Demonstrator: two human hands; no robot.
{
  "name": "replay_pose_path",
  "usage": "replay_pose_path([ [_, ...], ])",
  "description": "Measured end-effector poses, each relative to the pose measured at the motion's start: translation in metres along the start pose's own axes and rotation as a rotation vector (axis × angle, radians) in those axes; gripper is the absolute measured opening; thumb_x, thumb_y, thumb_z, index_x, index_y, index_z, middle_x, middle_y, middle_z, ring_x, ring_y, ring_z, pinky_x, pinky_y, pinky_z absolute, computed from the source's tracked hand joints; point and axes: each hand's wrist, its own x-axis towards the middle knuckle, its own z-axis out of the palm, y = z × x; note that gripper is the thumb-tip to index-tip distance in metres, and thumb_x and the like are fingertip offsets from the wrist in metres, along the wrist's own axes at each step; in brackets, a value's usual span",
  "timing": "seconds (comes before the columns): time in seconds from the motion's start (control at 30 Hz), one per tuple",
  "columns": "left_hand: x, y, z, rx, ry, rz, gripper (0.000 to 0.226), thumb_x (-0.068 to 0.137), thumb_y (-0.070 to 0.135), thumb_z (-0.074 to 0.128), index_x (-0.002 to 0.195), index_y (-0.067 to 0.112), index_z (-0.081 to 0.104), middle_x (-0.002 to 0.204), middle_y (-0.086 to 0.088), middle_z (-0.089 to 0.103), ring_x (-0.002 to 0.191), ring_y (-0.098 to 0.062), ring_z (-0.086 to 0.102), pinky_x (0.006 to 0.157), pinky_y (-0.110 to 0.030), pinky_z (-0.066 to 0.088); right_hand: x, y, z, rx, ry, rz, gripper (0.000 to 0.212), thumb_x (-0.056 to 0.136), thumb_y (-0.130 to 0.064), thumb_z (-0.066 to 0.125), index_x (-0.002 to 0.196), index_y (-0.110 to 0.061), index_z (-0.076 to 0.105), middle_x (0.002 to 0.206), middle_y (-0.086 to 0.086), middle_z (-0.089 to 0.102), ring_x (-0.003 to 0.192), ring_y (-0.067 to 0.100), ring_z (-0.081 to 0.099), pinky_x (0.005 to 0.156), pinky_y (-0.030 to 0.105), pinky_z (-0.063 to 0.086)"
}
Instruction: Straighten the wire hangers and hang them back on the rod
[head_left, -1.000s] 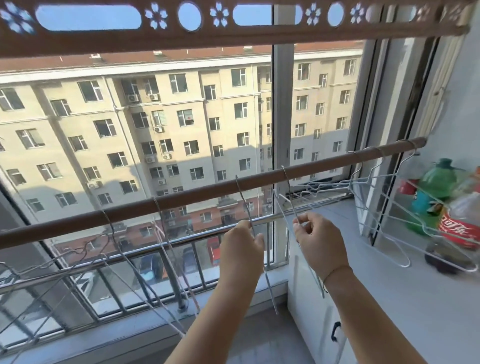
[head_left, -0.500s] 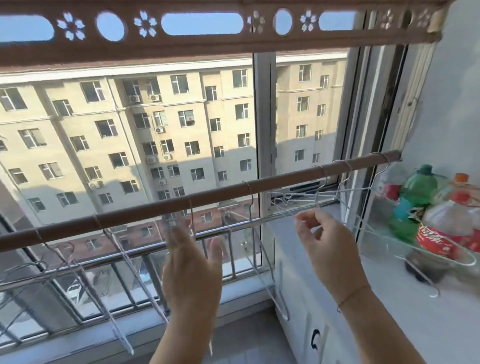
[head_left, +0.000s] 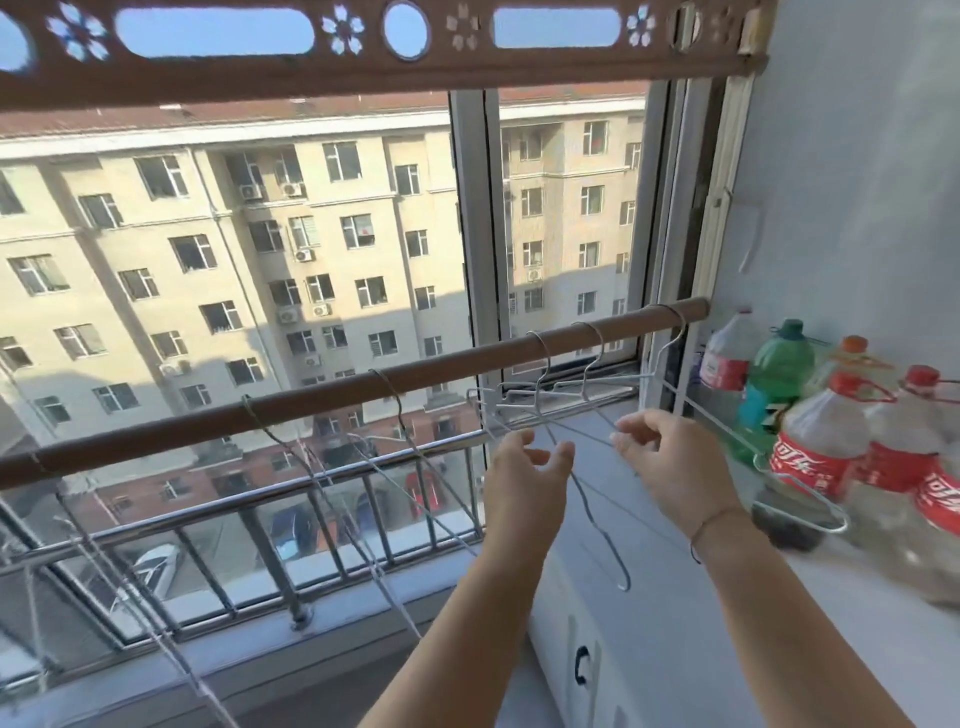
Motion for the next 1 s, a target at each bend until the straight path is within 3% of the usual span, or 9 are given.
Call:
replay_pose_path([
  [0.1,0.008,0.002,0.012,-0.209,-0.055,-0.086,0.026,0.089,0.025,0.06,0.109,0.01,0.059,0.08,-0.002,0.07,0.042,-0.005,0.056,0.044,-0.016,0.043,0.001,0.006,0.003,0.029,-0.007,-0.004,0.015,0.085,-0.023,0.061,0.093,-0.012,0.067,0.072,-0.001,0.063,0.066,0.013,0.056,0.065,0.025,0.042],
  [0.17,0.011,0.002,0.016,-0.271,-0.055,-0.083,0.011,0.09,0.017,0.057,0.093,0.008,0.061,0.069,-0.003,0.066,0.036,-0.002,0.051,0.038,-0.013,0.038,0.003,0.008,0.005,0.048,-0.01,-0.012,0.014,0.086,-0.022,0.059,0.091,-0.012,0.067,0.071,0.0,0.064,0.067,0.016,0.057,0.064,0.025,0.042],
  [0.37,0.011,0.0,0.012,-0.337,0.038,-0.013,0.012,0.091,0.011,0.055,0.08,0.01,0.06,0.06,-0.001,0.062,0.039,-0.005,0.051,0.042,-0.017,0.04,0.01,0.013,0.007,0.1,0.056,-0.041,0.012,0.088,-0.02,0.057,0.085,-0.012,0.065,0.062,-0.006,0.057,0.059,0.004,0.052,0.053,0.014,0.036],
  [0.53,0.017,-0.005,-0.001,-0.343,0.137,0.01,0.013,0.091,0.011,0.054,0.085,0.003,0.061,0.061,-0.003,0.061,0.04,-0.006,0.05,0.044,-0.018,0.042,0.018,0.015,0.008,0.122,0.045,-0.035,0.013,0.088,-0.017,0.058,0.084,-0.008,0.066,0.063,0.003,0.061,0.062,0.018,0.056,0.059,0.025,0.041],
  [0.67,0.019,-0.008,-0.003,-0.323,0.136,0.003,0.012,0.092,0.01,0.054,0.085,0.004,0.061,0.063,-0.006,0.062,0.045,-0.012,0.052,0.046,-0.022,0.042,0.021,0.013,0.012,0.133,0.041,-0.043,0.012,0.088,-0.017,0.058,0.084,-0.008,0.066,0.062,0.0,0.059,0.06,0.015,0.054,0.056,0.019,0.04],
  [0.83,0.025,-0.01,0.0,-0.306,0.109,-0.022,0.012,0.091,0.011,0.054,0.082,0.008,0.06,0.063,-0.005,0.064,0.045,-0.011,0.054,0.045,-0.021,0.043,0.021,0.014,0.017,0.133,0.023,-0.025,0.014,0.088,-0.019,0.057,0.085,-0.008,0.066,0.062,-0.001,0.058,0.061,0.016,0.054,0.061,0.024,0.04],
  [0.93,0.023,-0.011,0.002,-0.331,0.088,-0.033,0.008,0.091,0.013,0.055,0.09,0.006,0.057,0.069,-0.007,0.065,0.043,-0.01,0.055,0.043,-0.02,0.044,0.019,0.015,0.015,0.134,0.021,-0.027,0.011,0.088,-0.018,0.057,0.086,-0.01,0.065,0.064,-0.005,0.059,0.061,0.008,0.055,0.056,0.016,0.039],
  [1.0,0.024,-0.007,0.001,-0.328,0.087,-0.052,0.015,0.091,0.015,0.057,0.101,0.004,0.053,0.076,-0.006,0.064,0.042,-0.01,0.057,0.044,-0.021,0.047,0.017,0.015,0.013,0.152,0.013,-0.01,0.009,0.087,-0.016,0.058,0.089,-0.012,0.065,0.069,-0.005,0.062,0.066,0.006,0.056,0.062,0.017,0.045],
])
